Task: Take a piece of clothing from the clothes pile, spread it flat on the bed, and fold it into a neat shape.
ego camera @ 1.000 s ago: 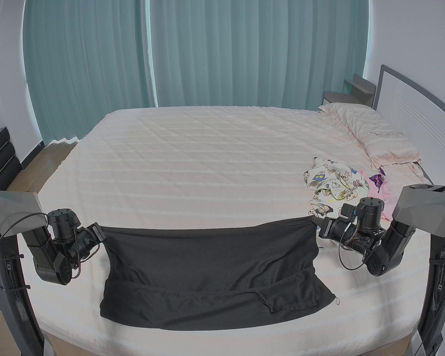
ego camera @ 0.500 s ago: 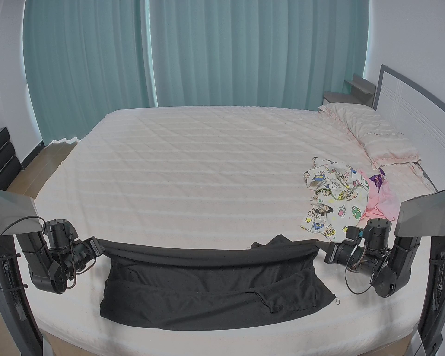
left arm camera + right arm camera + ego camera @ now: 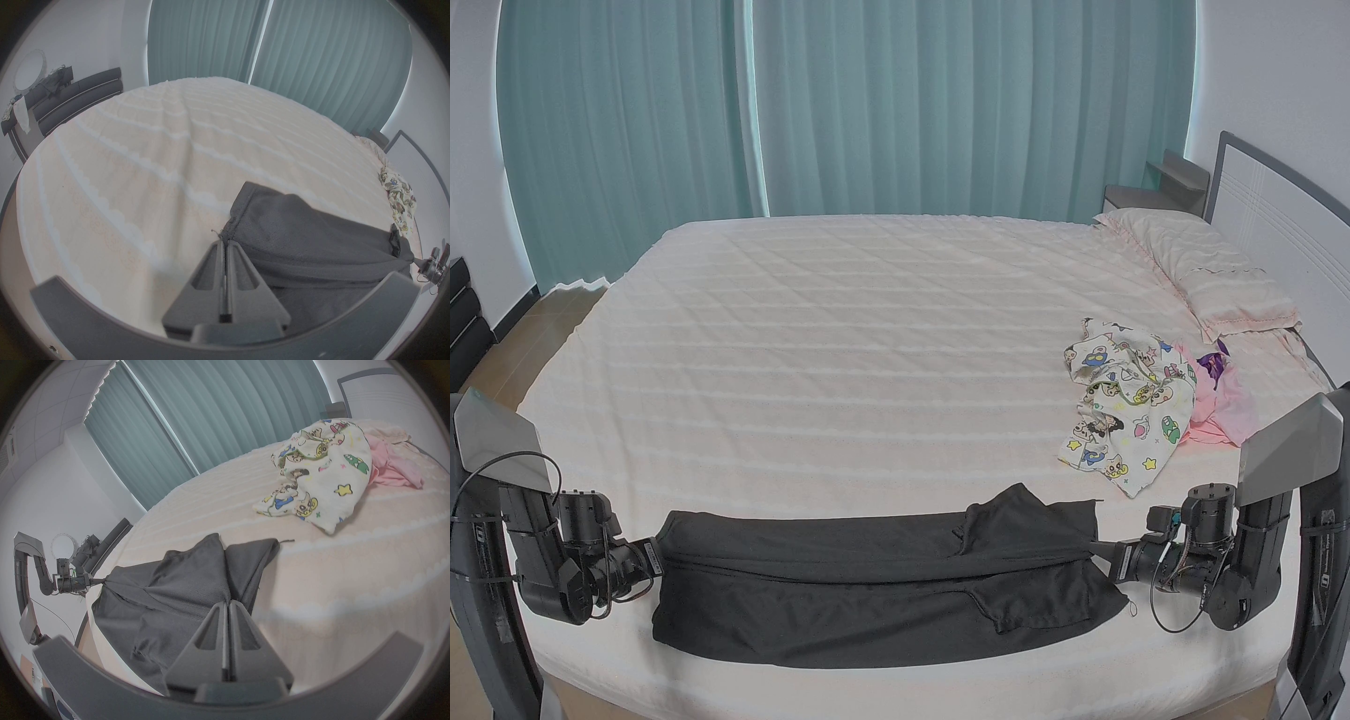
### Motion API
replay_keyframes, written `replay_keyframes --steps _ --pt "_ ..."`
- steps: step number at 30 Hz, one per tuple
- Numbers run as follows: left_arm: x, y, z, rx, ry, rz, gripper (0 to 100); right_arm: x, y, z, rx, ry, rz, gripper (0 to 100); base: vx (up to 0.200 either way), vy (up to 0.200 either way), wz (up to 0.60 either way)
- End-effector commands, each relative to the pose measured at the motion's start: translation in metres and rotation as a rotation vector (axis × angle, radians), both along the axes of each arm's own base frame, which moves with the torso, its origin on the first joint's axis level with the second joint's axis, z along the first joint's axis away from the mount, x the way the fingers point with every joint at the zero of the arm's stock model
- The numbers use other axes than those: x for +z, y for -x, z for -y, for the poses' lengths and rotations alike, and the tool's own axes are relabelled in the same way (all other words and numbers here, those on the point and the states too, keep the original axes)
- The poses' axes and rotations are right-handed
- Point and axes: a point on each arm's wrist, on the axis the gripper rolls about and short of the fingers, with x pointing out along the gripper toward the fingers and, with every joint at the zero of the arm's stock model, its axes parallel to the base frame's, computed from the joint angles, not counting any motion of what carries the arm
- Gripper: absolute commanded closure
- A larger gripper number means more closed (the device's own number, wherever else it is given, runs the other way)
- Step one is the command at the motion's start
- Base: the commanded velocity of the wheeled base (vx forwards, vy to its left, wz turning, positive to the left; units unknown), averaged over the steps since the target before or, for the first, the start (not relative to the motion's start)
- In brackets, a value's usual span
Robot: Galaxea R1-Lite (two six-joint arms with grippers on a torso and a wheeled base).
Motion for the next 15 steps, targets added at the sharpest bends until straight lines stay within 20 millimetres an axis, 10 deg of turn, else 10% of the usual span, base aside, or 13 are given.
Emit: replay_keyframes --steps 1,5,6,7,8,15 --pt "-0.015 0.004 0.001 -0.003 0.007 -0.055 100 -0.017 0.005 0.001 0.002 0.011 -0.061 100 0.000 0.000 0.00" --pt "-0.015 0.006 0.002 -0.005 0.009 -0.064 100 -0.021 0.006 0.000 0.003 0.014 -0.078 100 0.000 0.000 0.00" --pt "-0.015 0.006 0.002 -0.005 0.009 -0.064 0 -0.021 0.006 0.000 0.003 0.014 -0.078 100 0.000 0.000 0.00" --pt "-0.015 0.007 0.003 -0.008 0.008 -0.070 0 -0.022 0.006 0.001 0.002 0.014 -0.079 100 0.000 0.000 0.00" --pt "-0.015 0.007 0.003 -0.007 0.010 -0.070 0 -0.022 0.005 0.001 0.001 0.012 -0.077 0 0.000 0.000 0.00" --pt "-0.012 0.013 0.002 0.003 0.017 -0.066 0 -0.003 0.000 0.007 -0.030 -0.014 -0.014 0 0.000 0.000 0.00"
